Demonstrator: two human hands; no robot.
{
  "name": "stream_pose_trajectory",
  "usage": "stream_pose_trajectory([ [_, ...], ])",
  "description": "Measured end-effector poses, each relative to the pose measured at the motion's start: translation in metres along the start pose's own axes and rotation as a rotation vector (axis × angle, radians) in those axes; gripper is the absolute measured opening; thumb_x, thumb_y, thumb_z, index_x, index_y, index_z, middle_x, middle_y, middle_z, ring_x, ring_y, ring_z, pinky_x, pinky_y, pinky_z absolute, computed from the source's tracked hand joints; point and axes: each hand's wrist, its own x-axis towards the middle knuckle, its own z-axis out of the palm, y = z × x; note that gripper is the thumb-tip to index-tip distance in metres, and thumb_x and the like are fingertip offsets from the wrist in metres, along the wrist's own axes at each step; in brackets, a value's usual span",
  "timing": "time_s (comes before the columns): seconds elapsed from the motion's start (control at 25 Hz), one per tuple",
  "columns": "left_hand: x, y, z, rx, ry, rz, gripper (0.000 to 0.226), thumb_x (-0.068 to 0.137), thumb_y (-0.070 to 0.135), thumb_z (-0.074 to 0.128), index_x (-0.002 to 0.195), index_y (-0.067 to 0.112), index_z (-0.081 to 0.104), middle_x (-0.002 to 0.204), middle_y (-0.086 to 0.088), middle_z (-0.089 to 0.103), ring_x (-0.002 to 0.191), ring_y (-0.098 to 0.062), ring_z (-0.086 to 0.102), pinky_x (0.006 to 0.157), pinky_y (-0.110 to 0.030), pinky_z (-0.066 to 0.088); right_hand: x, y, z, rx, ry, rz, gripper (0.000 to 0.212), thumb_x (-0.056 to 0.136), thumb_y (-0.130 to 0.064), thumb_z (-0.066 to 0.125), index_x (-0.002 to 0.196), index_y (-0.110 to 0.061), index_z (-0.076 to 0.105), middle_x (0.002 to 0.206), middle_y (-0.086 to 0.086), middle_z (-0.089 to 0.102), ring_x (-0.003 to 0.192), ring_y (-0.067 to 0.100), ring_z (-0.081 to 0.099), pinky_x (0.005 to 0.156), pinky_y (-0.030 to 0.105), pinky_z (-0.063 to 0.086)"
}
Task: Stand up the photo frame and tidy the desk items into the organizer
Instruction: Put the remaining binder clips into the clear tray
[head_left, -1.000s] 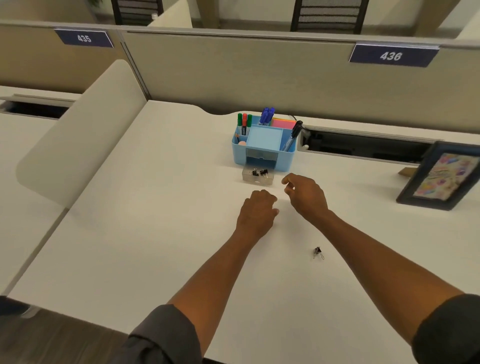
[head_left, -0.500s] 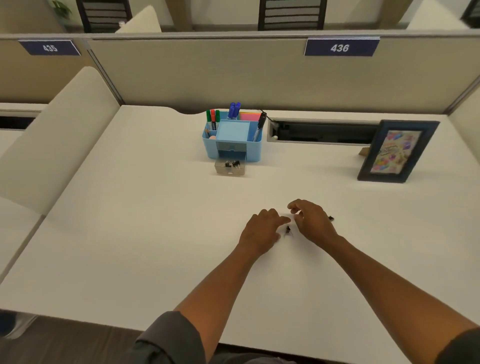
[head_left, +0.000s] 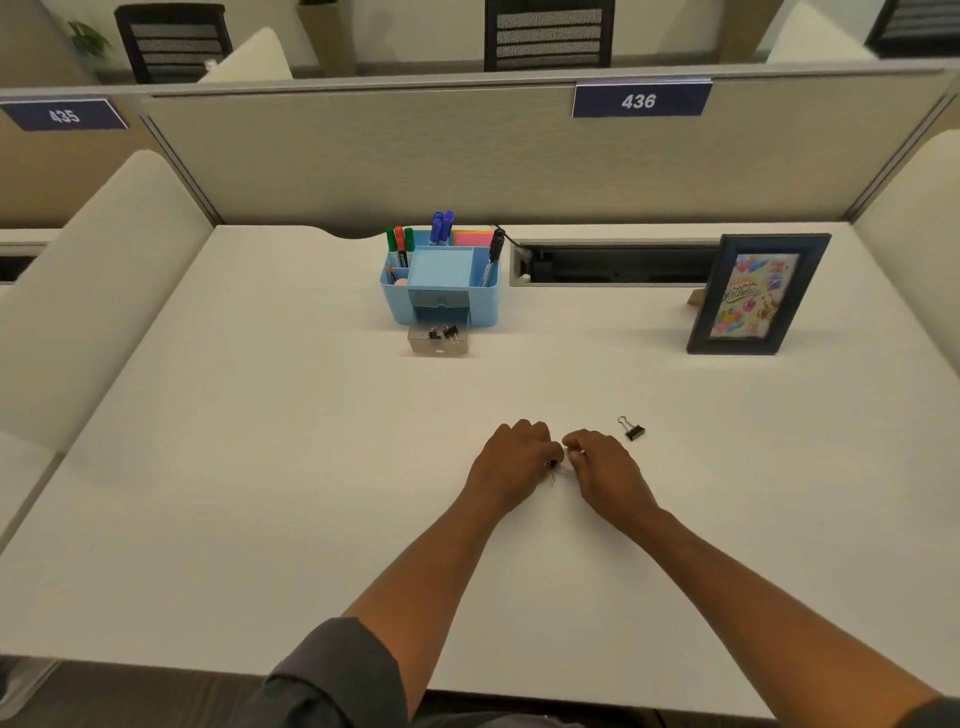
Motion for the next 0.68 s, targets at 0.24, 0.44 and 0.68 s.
stream_pose_trajectory([
  [0.24,-0.003,-0.004,0.002,-0.050,-0.066,-0.063,0.014,0.092,0.026,0.055,0.099,0.026,0.067,0.096,0.004,0.058,0.088,-0.021,0.050,0.072,-0.030,0.028,-0.011,-0.001,0.005,0.093,-0.007,-0.021,0.022,0.094,-0.039,0.055,0.111,-0.026,0.059,0.100,-0.014,0.062,0.097,0.008,0.050,0.080,0.026,0.043],
  [0.44,-0.002,-0.017,-0.004,-0.135,-0.025,-0.144,0.014,0.092,0.025,0.054,0.101,0.026,0.065,0.104,0.006,0.060,0.097,-0.019,0.051,0.081,-0.031,0.033,-0.004,-0.010,0.009,0.047,0.001,-0.077,0.027,0.088,-0.037,0.065,0.112,-0.025,0.060,0.097,-0.015,0.062,0.093,0.007,0.052,0.079,0.026,0.044],
  [0.68,-0.001,-0.043,-0.015,-0.212,0.079,-0.232,0.011,0.091,0.027,0.059,0.101,0.025,0.065,0.102,0.007,0.062,0.098,-0.017,0.052,0.084,-0.032,0.034,0.033,-0.034,0.012,0.006,-0.006,-0.097,0.024,0.088,-0.032,0.067,0.110,-0.025,0.063,0.096,-0.014,0.067,0.091,0.010,0.058,0.079,0.030,0.048],
])
